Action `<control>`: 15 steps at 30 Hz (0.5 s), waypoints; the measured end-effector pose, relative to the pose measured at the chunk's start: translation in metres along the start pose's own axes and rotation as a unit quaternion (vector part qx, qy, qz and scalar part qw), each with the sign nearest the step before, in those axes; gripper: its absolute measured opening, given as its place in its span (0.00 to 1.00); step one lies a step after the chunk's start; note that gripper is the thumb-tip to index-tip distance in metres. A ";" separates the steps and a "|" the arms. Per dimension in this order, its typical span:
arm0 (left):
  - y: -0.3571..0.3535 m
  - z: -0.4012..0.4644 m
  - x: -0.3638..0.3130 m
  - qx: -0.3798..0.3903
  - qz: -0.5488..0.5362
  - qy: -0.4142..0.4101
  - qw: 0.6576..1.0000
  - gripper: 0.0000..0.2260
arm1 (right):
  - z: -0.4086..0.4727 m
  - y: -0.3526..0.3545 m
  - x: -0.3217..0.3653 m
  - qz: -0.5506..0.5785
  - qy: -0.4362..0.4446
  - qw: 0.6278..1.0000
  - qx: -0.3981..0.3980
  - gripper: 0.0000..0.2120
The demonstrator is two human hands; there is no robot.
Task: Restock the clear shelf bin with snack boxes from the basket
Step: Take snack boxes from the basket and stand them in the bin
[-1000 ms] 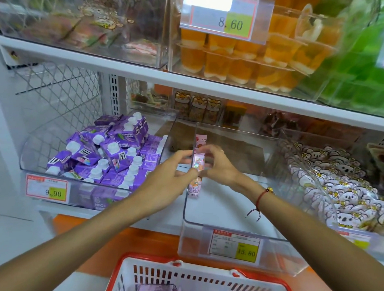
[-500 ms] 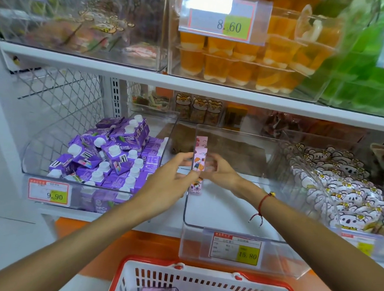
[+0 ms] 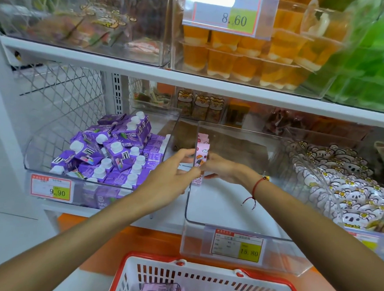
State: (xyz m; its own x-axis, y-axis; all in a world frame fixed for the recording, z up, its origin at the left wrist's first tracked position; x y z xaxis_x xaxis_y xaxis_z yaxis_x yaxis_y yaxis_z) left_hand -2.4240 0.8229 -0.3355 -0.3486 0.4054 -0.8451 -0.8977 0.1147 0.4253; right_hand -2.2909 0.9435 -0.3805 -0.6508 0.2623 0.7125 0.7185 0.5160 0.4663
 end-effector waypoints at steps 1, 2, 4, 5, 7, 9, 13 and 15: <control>0.001 0.000 0.000 0.002 -0.001 0.000 1.000 0.20 | 0.000 0.003 -0.001 0.010 -0.001 1.000 0.003 0.19; 0.001 0.000 0.001 0.003 -0.002 0.000 1.000 0.20 | 0.001 0.008 -0.003 0.022 -0.001 1.000 -0.004 0.19; 0.001 0.000 0.001 0.002 -0.007 0.003 1.000 0.19 | 0.002 0.017 -0.007 0.045 0.001 0.998 -0.036 0.20; 0.002 0.000 0.002 0.001 -0.010 0.005 1.000 0.20 | 0.002 0.020 -0.008 0.050 0.004 0.997 -0.053 0.20; 0.002 0.000 0.002 -0.002 -0.013 0.009 1.000 0.20 | 0.003 0.023 -0.008 0.050 0.012 0.996 -0.074 0.19; 0.002 0.001 0.002 -0.005 -0.012 0.008 1.000 0.18 | 0.004 0.022 -0.008 0.050 0.015 0.996 -0.076 0.19; 0.002 0.001 0.001 -0.005 -0.014 0.008 1.000 0.18 | 0.005 0.018 -0.007 0.041 0.018 0.995 -0.085 0.19; 0.002 0.001 0.001 -0.003 -0.017 0.006 1.000 0.18 | 0.002 0.019 -0.007 0.025 0.016 0.995 -0.091 0.18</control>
State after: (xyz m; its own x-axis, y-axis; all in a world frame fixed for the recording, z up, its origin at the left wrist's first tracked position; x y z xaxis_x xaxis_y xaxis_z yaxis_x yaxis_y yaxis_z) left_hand -2.4259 0.8242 -0.3353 -0.3211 0.3898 -0.8631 -0.9109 0.1221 0.3941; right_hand -2.2731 0.9534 -0.3782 -0.6077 0.2567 0.7516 0.7839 0.3454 0.5159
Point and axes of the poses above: each hand's wrist, its own z-axis towards the middle knuckle, its own y-axis out of the back of the hand, x = y × z, the point moved 3 cm from there along z, towards the middle knuckle, and after that the axes turned 15 degrees about -y, right-handed, at the moved point
